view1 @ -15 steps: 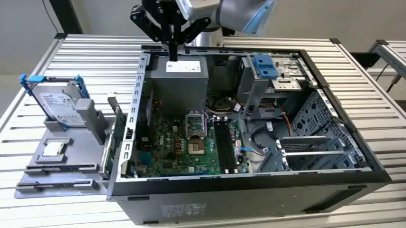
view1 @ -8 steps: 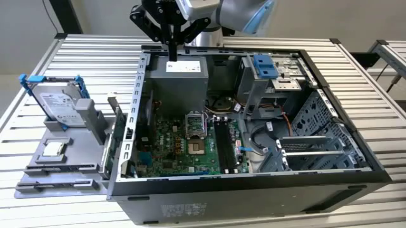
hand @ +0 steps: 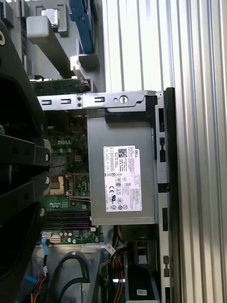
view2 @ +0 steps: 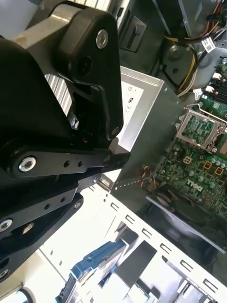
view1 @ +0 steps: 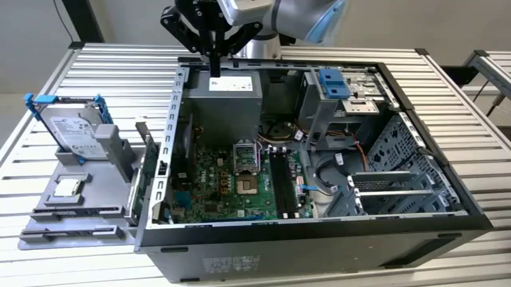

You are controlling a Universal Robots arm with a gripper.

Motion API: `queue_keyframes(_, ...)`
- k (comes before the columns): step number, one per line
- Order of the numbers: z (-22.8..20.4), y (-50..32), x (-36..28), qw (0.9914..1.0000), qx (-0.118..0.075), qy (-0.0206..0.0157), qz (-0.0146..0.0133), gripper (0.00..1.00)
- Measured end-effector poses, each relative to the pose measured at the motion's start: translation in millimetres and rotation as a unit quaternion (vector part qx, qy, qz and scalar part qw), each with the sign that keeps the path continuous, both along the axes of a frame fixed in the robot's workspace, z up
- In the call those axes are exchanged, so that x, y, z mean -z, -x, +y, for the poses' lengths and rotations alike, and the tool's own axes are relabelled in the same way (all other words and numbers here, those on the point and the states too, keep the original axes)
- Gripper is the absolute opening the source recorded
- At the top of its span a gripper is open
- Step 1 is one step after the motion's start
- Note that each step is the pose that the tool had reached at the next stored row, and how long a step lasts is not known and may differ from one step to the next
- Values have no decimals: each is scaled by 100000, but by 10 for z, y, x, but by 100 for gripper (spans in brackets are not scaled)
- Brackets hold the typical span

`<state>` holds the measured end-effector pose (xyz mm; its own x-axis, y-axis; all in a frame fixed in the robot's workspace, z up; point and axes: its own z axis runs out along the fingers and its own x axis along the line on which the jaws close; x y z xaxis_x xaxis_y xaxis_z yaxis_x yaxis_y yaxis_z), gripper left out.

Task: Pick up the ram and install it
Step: 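Reach for the ram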

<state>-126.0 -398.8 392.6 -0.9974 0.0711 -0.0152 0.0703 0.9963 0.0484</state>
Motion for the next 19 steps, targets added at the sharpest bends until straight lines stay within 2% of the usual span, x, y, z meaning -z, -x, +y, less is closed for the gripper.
queue_keyframes(19,0,267,0,100000,-8,-2,-1,0)
